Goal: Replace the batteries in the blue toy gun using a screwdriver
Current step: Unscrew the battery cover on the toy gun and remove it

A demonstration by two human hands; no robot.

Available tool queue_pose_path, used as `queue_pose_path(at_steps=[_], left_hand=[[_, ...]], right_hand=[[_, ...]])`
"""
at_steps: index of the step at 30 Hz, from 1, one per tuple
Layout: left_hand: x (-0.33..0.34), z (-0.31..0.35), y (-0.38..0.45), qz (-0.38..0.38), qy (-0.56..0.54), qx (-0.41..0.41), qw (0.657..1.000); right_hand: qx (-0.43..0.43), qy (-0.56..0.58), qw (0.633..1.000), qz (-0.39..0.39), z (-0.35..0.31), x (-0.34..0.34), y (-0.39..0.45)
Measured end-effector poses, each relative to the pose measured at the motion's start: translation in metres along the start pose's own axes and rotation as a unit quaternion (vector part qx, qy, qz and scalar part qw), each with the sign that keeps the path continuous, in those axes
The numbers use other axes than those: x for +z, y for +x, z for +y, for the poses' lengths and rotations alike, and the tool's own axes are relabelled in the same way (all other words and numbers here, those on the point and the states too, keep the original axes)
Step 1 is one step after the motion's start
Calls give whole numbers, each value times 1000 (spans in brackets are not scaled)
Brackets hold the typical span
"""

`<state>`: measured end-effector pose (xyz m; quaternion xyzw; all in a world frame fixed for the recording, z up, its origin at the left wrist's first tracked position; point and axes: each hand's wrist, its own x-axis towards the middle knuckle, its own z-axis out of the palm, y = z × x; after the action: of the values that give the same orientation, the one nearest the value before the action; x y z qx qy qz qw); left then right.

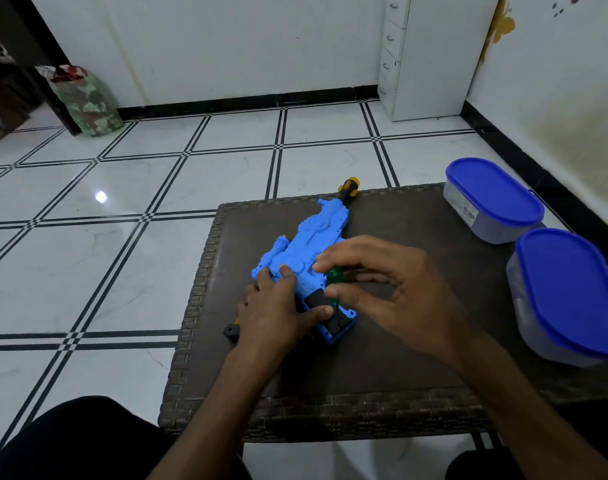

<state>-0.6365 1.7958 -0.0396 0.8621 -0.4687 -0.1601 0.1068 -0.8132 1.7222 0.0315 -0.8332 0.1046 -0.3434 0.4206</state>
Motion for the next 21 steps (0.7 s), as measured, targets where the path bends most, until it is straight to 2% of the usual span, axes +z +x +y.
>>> queue_pose_path(at_steps=[13,21], left_hand=[[0,1,0,0,0,-1,1000],[-1,2,-1,-3,-2,-4,1000]], right_hand=[[5,7,999,39,2,-5,-2],[10,1,999,33,2,-5,-3]])
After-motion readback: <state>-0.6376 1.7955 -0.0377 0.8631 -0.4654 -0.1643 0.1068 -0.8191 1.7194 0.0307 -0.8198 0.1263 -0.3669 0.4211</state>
